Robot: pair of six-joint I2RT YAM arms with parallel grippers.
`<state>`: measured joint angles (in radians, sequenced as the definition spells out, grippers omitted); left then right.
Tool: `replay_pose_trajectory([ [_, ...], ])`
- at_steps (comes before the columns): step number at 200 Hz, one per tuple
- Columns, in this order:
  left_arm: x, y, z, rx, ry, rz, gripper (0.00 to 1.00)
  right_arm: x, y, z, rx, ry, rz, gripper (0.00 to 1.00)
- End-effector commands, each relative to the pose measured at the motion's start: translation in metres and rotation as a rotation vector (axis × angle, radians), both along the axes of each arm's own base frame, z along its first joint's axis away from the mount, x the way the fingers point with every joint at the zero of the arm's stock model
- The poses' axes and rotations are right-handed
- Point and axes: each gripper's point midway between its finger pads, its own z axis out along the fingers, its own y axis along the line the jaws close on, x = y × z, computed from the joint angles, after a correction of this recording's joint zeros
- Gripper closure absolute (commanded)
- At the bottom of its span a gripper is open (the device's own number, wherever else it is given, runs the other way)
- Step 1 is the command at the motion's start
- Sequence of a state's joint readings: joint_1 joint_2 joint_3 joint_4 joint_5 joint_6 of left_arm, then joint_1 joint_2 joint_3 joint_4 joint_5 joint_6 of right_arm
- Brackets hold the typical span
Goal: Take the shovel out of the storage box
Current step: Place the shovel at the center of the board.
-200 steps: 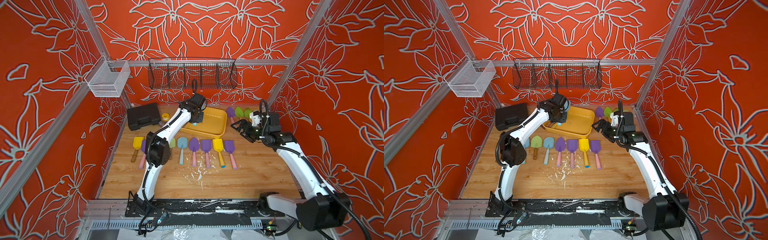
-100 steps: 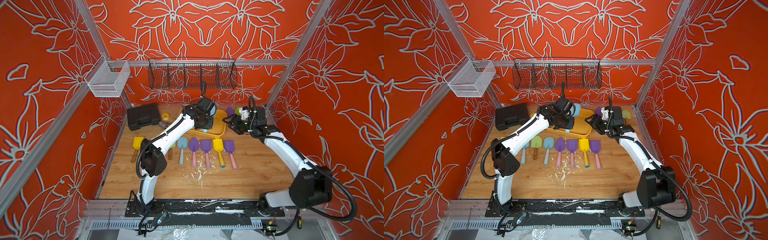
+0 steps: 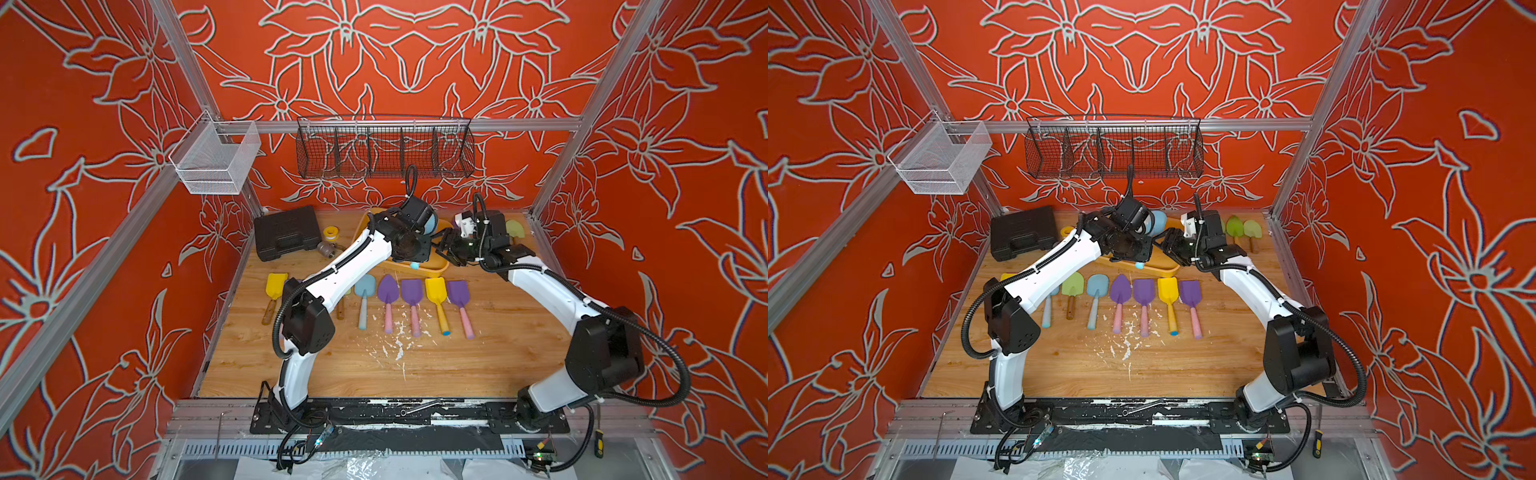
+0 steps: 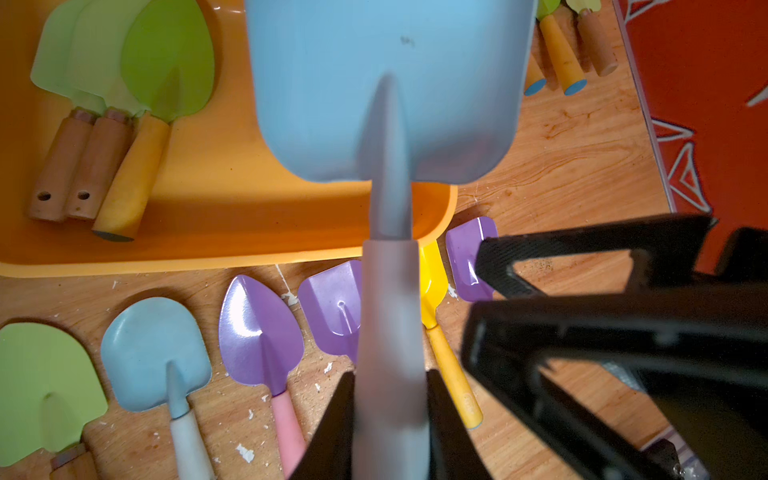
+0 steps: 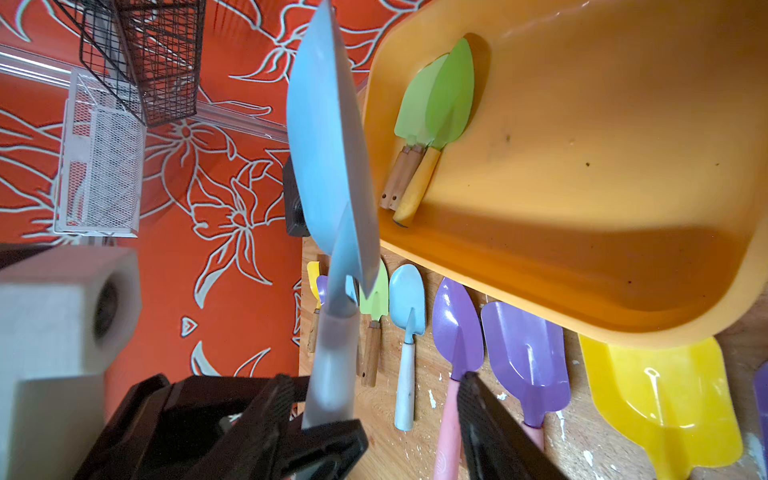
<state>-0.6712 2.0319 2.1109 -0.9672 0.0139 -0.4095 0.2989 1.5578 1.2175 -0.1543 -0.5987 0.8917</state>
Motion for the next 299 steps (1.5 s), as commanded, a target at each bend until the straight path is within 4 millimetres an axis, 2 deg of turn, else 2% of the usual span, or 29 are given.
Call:
replay_pose_trajectory([
  [1, -0.010, -0.003, 0.024, -0.049, -0.026, -0.010, 1.00, 0.011, 0.005, 0.016, 0.026, -0.033, -0.016, 0.36],
  [48, -0.011, -0.007, 0.027, -0.067, -0.030, -0.024, 1.00, 0.017, 0.011, 0.007, 0.030, -0.010, -0.012, 0.40],
  [99, -0.012, -0.010, 0.027, -0.077, -0.031, -0.030, 1.00, 0.015, 0.021, 0.001, 0.037, 0.006, 0.018, 0.54],
  [124, -0.012, -0.011, 0.024, -0.071, -0.026, -0.032, 1.00, 0.013, 0.023, 0.003, 0.036, 0.010, 0.030, 0.65],
  [152, -0.011, -0.011, 0.023, -0.075, -0.030, -0.029, 1.00, 0.009, 0.024, -0.001, 0.034, 0.035, 0.052, 0.83],
  [186, -0.010, -0.013, 0.026, -0.081, -0.035, -0.031, 1.00, 0.002, 0.022, -0.002, 0.009, 0.044, 0.064, 0.91],
  [202, -0.010, -0.011, 0.028, -0.085, -0.040, -0.026, 0.80, 0.000, 0.021, 0.001, -0.003, 0.038, 0.074, 0.98],
  [214, -0.011, -0.011, 0.031, -0.101, -0.045, -0.029, 0.60, -0.001, 0.020, 0.002, -0.011, 0.032, 0.084, 1.00],
  [230, -0.012, -0.010, 0.038, -0.141, -0.055, -0.034, 0.46, -0.003, 0.018, 0.002, -0.021, 0.028, 0.093, 1.00],
  [264, -0.017, -0.002, 0.054, -0.220, -0.094, -0.057, 0.35, -0.010, 0.005, 0.007, -0.058, 0.005, 0.115, 1.00],
  [299, -0.026, 0.014, 0.078, -0.279, -0.187, -0.074, 0.30, -0.021, -0.015, 0.010, -0.110, -0.028, 0.152, 1.00],
])
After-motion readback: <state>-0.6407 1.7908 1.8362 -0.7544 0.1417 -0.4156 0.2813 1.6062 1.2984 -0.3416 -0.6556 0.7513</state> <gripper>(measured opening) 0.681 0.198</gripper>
